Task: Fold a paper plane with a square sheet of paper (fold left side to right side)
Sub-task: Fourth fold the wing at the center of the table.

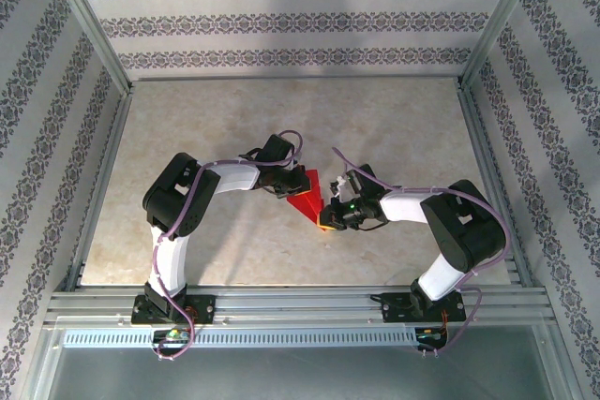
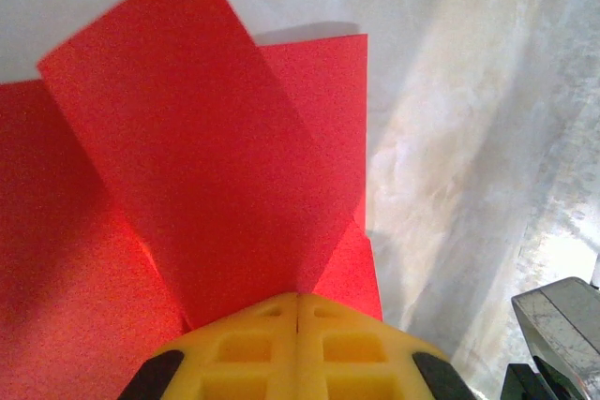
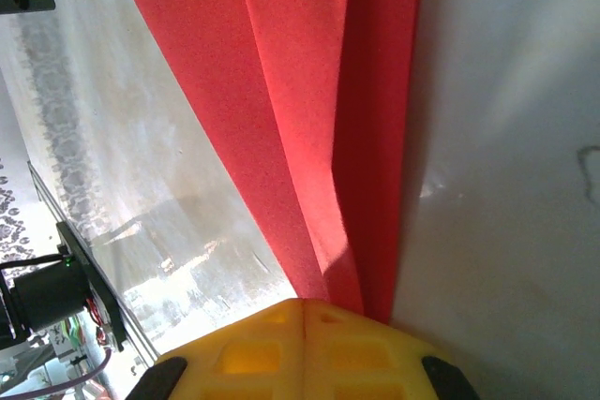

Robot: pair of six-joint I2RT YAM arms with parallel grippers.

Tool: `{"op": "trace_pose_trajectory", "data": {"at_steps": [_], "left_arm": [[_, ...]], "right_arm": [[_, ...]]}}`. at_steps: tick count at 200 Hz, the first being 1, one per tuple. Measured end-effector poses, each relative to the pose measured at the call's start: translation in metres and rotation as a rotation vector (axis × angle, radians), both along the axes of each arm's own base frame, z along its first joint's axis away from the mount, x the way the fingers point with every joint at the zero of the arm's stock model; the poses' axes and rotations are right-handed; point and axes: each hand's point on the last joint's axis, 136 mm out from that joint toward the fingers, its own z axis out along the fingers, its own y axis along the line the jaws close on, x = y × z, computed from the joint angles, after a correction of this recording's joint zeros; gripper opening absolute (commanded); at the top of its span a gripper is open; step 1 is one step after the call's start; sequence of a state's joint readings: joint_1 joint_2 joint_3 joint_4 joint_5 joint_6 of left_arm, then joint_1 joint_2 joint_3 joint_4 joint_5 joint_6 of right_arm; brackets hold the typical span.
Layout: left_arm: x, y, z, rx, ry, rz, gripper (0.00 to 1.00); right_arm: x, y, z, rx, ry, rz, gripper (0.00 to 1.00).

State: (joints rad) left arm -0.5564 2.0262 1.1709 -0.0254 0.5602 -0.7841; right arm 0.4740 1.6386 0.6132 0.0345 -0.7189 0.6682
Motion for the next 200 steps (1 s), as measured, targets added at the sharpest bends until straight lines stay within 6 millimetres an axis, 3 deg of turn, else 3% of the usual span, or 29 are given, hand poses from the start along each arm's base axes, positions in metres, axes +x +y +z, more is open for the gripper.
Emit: {"op": "trace_pose_trajectory", "data": {"at_steps": [200], "left_arm": [[0.000, 0.000, 0.000, 0.002, -0.004, -0.001, 0.00]], "right_arm": [[-0.013, -0.007, -0.004, 0.006, -0.010, -0.015, 0.00]]}}
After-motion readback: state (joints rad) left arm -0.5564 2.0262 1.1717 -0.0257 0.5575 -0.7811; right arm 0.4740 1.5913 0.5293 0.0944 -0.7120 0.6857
